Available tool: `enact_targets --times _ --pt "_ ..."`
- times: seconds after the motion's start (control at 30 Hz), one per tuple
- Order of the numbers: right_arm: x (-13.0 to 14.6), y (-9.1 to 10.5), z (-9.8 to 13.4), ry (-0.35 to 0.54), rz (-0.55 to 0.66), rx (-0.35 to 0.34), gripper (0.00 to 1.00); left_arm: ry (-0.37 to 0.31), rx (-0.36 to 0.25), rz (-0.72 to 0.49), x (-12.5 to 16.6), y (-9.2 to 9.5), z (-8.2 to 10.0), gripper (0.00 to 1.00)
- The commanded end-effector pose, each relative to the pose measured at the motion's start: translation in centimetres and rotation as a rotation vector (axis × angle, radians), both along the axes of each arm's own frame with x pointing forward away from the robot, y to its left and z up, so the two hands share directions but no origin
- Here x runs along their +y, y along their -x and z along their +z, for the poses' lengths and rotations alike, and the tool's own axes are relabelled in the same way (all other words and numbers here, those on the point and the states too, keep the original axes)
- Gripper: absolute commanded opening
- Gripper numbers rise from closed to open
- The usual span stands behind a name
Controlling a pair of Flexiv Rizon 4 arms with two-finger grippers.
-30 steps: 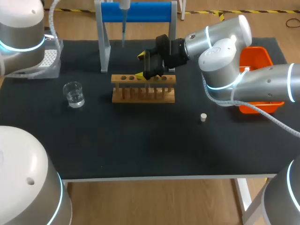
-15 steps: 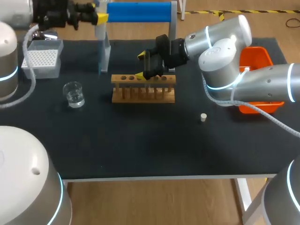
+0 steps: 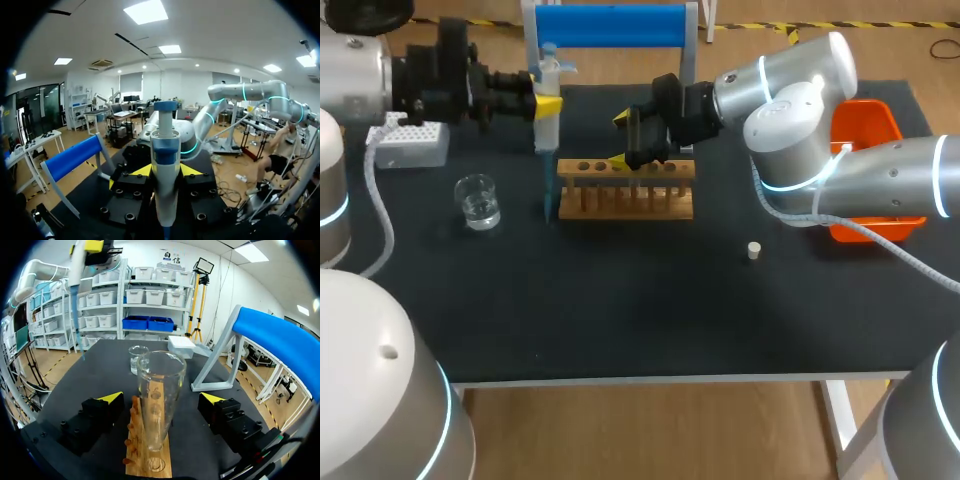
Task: Invert the test tube, pick up the pipette, mount the tip to pipette, aspirate from beaker and dispense into the tube, eject the tip, return the pipette, and cap with the stopper.
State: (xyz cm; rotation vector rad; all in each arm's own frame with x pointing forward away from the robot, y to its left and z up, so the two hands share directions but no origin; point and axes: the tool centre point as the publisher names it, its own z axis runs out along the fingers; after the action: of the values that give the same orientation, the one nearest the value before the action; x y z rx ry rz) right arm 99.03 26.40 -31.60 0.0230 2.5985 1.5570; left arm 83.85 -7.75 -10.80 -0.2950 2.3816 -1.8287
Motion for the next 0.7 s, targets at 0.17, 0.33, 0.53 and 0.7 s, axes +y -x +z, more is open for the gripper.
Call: enact_targets --times 0.17,0.33,0.53,0.7 --pt "0.0 -0.1 0.0 0.004 0.003 0.002 1.0 0.032 -0.03 -0.053 -3.6 0.5 -1.4 0.0" --pt "0.0 -0.1 0.0 0.004 0.003 0.002 1.0 0.039 -0.046 -0.078 -5.5 0.6 -1.3 0.0" --pt "0.0 -0.1 0.0 0.004 0.003 0.002 1.0 0.036 -0.04 -0.088 -6.8 0.6 -1.3 0.0" --pt "0.0 -0.1 0.0 0.004 0.003 0.002 1.0 0.038 -0.034 -0.087 -7.7 0.8 -1.2 0.0"
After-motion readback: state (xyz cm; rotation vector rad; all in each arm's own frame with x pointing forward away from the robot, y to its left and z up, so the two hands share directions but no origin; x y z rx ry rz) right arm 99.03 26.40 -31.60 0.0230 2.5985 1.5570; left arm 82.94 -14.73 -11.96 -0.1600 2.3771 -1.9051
